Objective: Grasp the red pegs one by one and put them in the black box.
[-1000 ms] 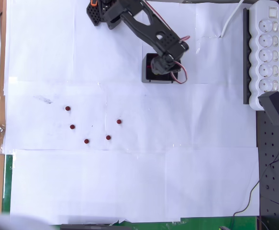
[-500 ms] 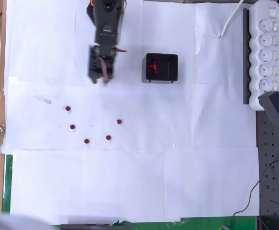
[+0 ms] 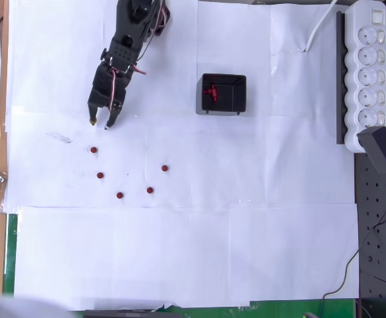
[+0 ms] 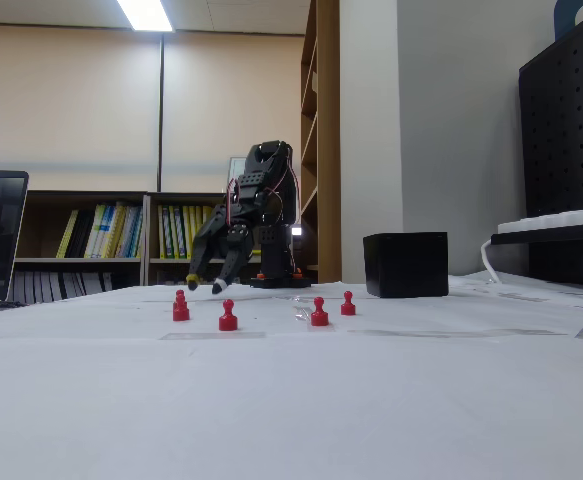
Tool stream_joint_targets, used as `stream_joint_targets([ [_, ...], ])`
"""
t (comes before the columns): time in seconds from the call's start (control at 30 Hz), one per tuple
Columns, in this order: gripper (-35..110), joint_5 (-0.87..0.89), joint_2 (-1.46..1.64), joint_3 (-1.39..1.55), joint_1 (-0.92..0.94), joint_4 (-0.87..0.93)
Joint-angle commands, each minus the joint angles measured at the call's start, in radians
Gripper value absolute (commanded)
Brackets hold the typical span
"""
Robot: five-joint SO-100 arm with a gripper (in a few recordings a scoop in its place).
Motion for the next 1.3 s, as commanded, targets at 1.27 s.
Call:
stream_joint_targets([
  [1.27,15,-0.186,0.420,0.252,-0.078,-0.328],
])
